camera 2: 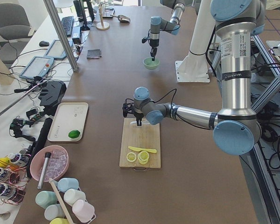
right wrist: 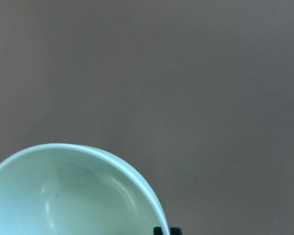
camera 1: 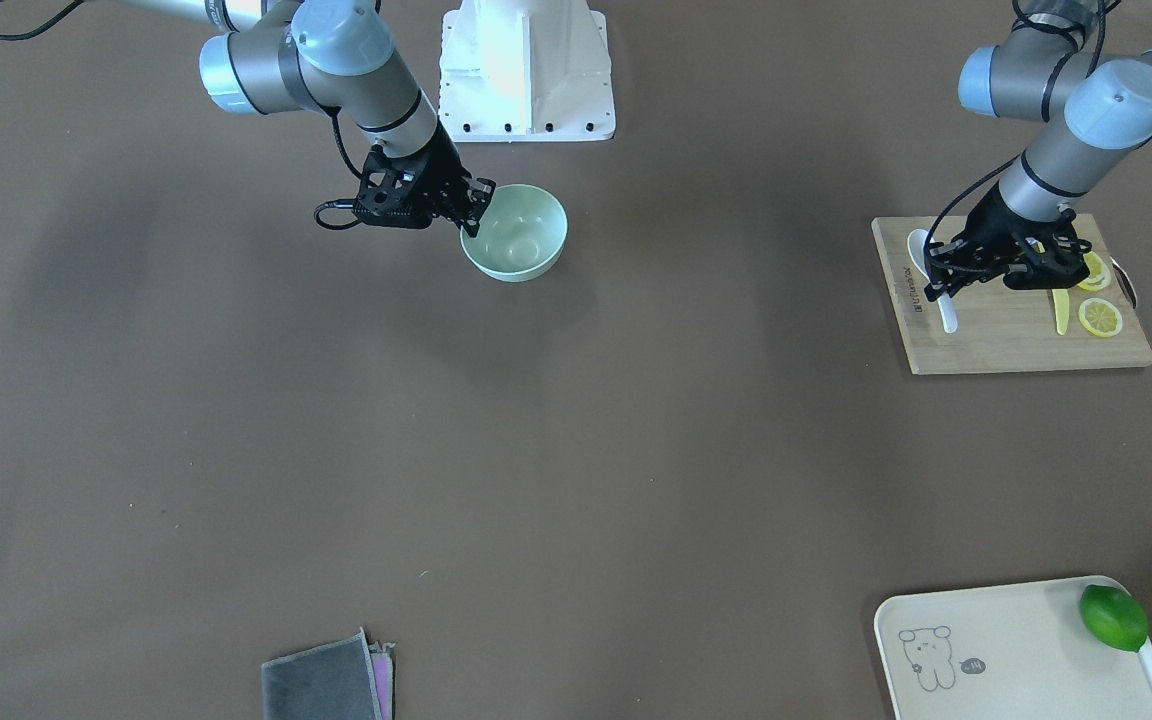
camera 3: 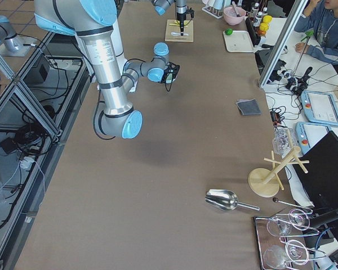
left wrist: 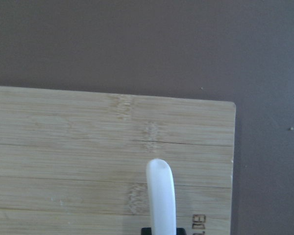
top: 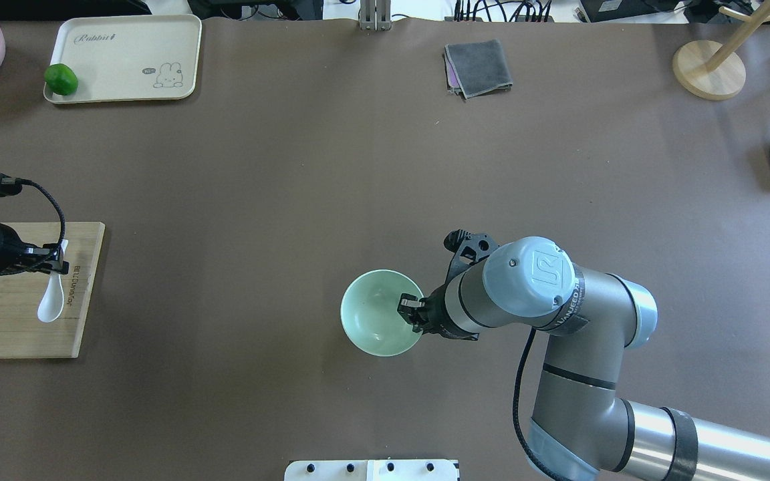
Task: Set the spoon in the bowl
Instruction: 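Grasp the white spoon handle with the left gripper while the right holds the bowl, then lift the spoon with the left gripper while the right gripper releases the bowl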
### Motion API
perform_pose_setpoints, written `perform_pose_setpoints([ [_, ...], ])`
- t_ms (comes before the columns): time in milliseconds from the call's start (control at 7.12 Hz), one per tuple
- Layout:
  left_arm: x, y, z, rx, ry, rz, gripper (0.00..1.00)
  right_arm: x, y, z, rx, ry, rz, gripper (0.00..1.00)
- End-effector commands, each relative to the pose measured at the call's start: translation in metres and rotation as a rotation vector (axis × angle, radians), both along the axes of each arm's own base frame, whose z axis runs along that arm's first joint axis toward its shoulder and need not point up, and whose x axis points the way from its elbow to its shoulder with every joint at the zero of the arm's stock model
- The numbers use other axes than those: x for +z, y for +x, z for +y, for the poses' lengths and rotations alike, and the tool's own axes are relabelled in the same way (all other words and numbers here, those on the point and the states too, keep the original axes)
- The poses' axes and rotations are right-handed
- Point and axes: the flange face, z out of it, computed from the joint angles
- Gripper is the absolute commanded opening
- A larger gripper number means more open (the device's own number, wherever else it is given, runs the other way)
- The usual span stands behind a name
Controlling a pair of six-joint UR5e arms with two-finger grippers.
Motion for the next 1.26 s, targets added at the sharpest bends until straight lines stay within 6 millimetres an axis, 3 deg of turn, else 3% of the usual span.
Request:
perform_pose_setpoints([
  [0,-0.040,0.008,-0.007,-0.019,0.018,0.060,0.00,-0.011,-0.007,-0.003,0.022,0.006,0.014,0.36],
  [140,-0.071,0.024,-0.021,-0.051,-0.002,0.110,0.00,-0.014,-0.004,-0.005,0.026,0.008,0.007,0.99],
  [281,-0.094,0.042,-0.027,-0.044,-0.021,0.136,0.00,-0.016,0.008,-0.016,0.040,0.003,0.017,1.00],
  [421,-0.131,0.059,-0.040,-0.060,-0.036,0.160,0.00,-0.022,0.031,-0.026,0.035,-0.008,0.004,1.00],
  [702,-0.203,0.111,-0.040,-0.050,-0.064,0.218,0.00,-0.012,0.108,-0.064,0.019,-0.051,-0.018,1.00],
  [982,-0.291,0.153,-0.041,-0.060,-0.131,0.229,0.00,0.036,0.168,-0.079,-0.040,0.044,0.024,1.00],
  [1123,-0.322,0.178,-0.032,-0.074,-0.125,0.214,0.00,0.064,0.195,-0.094,-0.061,0.079,0.053,1.00],
])
